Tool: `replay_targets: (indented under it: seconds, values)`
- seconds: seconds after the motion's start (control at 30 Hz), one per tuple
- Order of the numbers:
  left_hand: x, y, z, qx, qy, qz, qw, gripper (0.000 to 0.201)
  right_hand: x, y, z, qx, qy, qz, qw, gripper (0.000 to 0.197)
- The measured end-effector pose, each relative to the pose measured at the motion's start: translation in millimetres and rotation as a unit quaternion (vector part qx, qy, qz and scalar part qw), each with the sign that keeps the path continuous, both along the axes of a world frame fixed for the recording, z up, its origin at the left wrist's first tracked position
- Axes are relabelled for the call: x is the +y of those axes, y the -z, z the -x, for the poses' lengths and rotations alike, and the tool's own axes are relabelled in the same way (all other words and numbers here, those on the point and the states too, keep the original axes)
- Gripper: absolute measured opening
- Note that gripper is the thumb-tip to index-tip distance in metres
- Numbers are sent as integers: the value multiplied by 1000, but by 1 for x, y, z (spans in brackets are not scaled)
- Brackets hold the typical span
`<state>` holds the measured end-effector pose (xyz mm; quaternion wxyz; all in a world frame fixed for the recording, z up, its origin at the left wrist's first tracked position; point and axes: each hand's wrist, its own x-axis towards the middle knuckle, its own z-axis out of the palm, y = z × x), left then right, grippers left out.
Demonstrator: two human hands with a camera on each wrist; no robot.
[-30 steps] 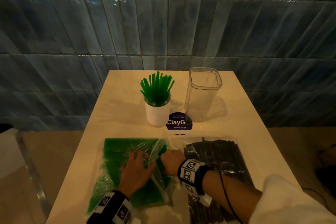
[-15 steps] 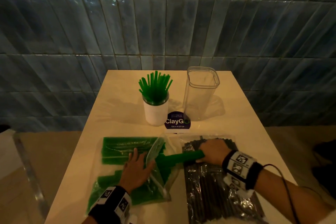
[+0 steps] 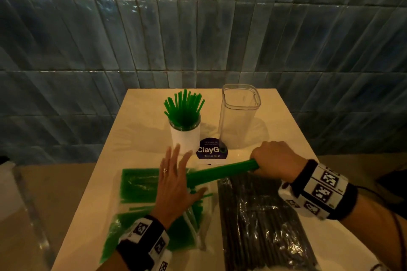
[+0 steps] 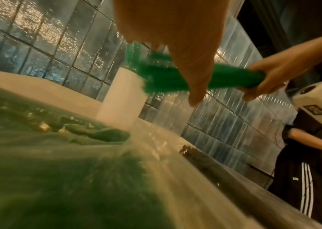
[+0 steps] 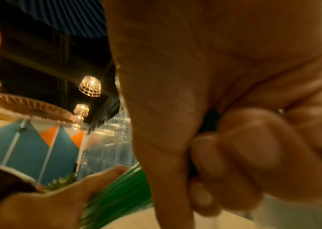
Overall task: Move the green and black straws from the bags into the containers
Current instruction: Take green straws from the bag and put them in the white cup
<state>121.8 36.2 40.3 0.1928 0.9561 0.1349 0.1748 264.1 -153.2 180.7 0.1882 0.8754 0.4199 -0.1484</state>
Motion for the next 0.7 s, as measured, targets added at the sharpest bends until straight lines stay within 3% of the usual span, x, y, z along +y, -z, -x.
replay_targets:
  seconds: [0.1, 0.17, 0.27, 0.43, 0.5, 0.57, 0.7]
  values:
    - [2, -20, -4, 25, -44, 54, 997, 30, 15, -9, 19, 46, -44, -88, 994, 37]
    - [5, -27, -1, 58, -70, 83, 992, 12, 23, -17, 25, 87, -39, -186, 978, 46]
    - [1, -28, -1, 37, -71, 147, 986, 11, 42, -20, 39, 127, -12, -365, 922, 54]
    - [-16, -29, -6, -66, -92, 278, 954, 37, 70, -20, 63, 148, -22, -658, 738, 29]
    - [-18, -31, -8, -92, -111, 341, 929, 41, 77, -20, 65, 162, -6, -716, 679, 24]
    - [-20, -35, -12, -108, -88, 399, 906, 46, 85, -16, 66, 155, -26, -738, 656, 25]
    - [-24, -40, -16, -82, -79, 435, 893, 41, 96, -14, 63, 179, -73, -798, 571, 47]
